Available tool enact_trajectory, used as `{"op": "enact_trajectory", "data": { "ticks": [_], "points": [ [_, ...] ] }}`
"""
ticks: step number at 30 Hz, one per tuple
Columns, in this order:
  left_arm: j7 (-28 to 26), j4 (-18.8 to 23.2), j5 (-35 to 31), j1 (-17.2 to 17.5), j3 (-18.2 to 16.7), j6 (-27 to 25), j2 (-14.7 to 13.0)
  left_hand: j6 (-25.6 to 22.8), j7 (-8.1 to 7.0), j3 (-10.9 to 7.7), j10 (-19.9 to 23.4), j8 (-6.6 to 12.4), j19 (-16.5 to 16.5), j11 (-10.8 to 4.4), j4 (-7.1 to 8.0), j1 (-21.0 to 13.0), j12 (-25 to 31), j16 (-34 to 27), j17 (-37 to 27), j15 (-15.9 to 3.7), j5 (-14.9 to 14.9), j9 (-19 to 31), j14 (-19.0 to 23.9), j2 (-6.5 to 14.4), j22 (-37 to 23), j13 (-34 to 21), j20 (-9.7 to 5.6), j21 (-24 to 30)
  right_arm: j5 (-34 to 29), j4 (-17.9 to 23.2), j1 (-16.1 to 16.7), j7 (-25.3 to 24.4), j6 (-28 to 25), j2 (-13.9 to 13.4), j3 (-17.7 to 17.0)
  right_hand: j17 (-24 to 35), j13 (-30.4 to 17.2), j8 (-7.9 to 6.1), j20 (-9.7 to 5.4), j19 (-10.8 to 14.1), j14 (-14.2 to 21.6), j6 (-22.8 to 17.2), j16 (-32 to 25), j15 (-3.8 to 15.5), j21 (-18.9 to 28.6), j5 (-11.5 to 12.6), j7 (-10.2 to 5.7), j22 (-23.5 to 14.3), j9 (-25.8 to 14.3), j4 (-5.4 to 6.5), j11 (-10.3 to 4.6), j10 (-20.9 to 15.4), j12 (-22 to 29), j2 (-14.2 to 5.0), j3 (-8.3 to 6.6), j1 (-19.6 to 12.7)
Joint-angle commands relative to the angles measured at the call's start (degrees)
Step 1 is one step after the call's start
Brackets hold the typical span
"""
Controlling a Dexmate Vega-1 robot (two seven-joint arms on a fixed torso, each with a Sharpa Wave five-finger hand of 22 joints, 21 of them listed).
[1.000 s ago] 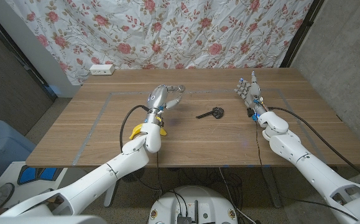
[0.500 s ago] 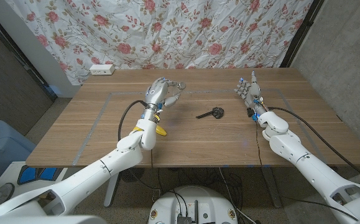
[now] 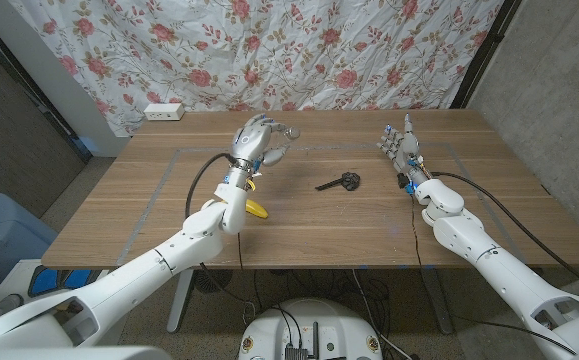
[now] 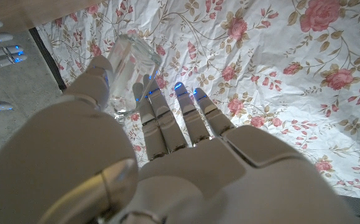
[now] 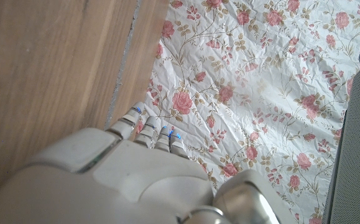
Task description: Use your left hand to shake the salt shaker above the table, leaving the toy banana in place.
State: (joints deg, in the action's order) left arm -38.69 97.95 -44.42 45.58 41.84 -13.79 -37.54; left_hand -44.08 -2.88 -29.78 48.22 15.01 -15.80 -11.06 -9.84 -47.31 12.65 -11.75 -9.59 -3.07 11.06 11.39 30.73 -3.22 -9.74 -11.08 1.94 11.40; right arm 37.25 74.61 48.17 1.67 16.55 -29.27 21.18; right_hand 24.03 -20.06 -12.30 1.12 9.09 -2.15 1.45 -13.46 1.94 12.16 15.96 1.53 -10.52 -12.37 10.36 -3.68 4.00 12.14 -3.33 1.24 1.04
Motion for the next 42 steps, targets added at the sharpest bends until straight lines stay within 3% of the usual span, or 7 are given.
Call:
{"op": "enact_trajectory", "data": {
  "ticks": [1,19,31,35,42],
  "points": [
    [-0.2,-0.8,-5.5,-1.9,0.7,1.0,-1.7,-1.3,0.47,0.14,1.7,0.24,-0.6,-1.35,-0.06,-0.2,0.0,0.2,-0.2,-7.18,0.1,0.1,0.6,0.5,-0.1,-0.2,-0.26,-0.1,0.0,0.0,0.0,0.0,0.0,0.0,0.0,0.3,-0.2,-0.2,0.03,0.5,-0.4,0.1,-0.2,1.97,0.4,0.3,0.56,-0.3,-0.2,0.32,-0.08,0.5,0.1,-5.86,0.07,0.0],
    [-1.5,-1.8,-14.9,-3.7,2.4,0.5,-3.8,-1.5,0.08,0.44,1.9,0.14,-0.7,-1.4,-0.09,-0.4,-0.1,0.2,-0.2,-7.57,0.2,0.1,1.0,0.6,-0.1,-0.3,-0.51,-0.1,0.0,0.1,0.0,0.0,0.0,0.0,0.0,0.3,-0.2,-0.2,0.04,0.5,-0.4,0.1,-0.2,1.95,0.4,0.3,0.55,-0.3,-0.2,0.32,-0.02,0.5,0.1,-5.86,0.07,0.0],
    [-2.3,-3.7,-22.9,-7.4,5.2,1.2,-4.8,-1.5,-0.32,0.69,1.7,-0.01,-0.3,-1.38,-0.07,-0.5,-0.3,0.3,-0.3,-8.1,0.2,0.1,1.1,0.7,-0.1,-0.3,-0.78,-0.3,0.0,0.0,0.0,0.0,0.0,0.0,0.0,0.3,-0.2,-0.2,0.07,0.5,-0.4,0.1,-0.2,1.92,0.3,0.3,0.55,-0.3,-0.2,0.32,0.0,0.4,0.2,-5.86,0.07,0.0],
    [-1.7,-3.6,-23.7,-7.8,5.5,1.5,-5.1,-1.5,-0.29,0.9,1.7,-0.1,-0.5,-1.41,-0.03,-0.6,-0.4,0.4,-0.3,-8.2,0.2,0.1,1.1,0.8,-0.1,-0.4,0.15,-0.3,0.0,0.0,0.0,0.0,0.0,0.0,0.0,0.3,-0.2,-0.2,0.07,0.5,-0.4,0.1,-0.2,1.9,0.4,0.3,0.53,-0.3,-0.2,0.32,-0.03,0.3,0.2,-5.86,0.07,0.0],
    [-2.9,-4.3,-28.2,-9.3,6.8,2.2,-6.2,-1.5,-0.4,1.01,1.7,-0.18,-0.2,-1.44,-0.02,-0.6,-0.4,0.5,-0.3,-8.25,0.2,0.1,1.0,0.8,-0.1,-0.4,0.32,-0.4,0.0,-0.1,0.0,0.0,0.0,0.0,0.0,0.3,-0.2,-0.2,0.06,0.5,-0.4,0.1,-0.2,1.88,0.4,0.3,0.52,-0.3,-0.2,0.32,0.0,0.3,0.2,-5.86,0.07,0.0]
  ]
}}
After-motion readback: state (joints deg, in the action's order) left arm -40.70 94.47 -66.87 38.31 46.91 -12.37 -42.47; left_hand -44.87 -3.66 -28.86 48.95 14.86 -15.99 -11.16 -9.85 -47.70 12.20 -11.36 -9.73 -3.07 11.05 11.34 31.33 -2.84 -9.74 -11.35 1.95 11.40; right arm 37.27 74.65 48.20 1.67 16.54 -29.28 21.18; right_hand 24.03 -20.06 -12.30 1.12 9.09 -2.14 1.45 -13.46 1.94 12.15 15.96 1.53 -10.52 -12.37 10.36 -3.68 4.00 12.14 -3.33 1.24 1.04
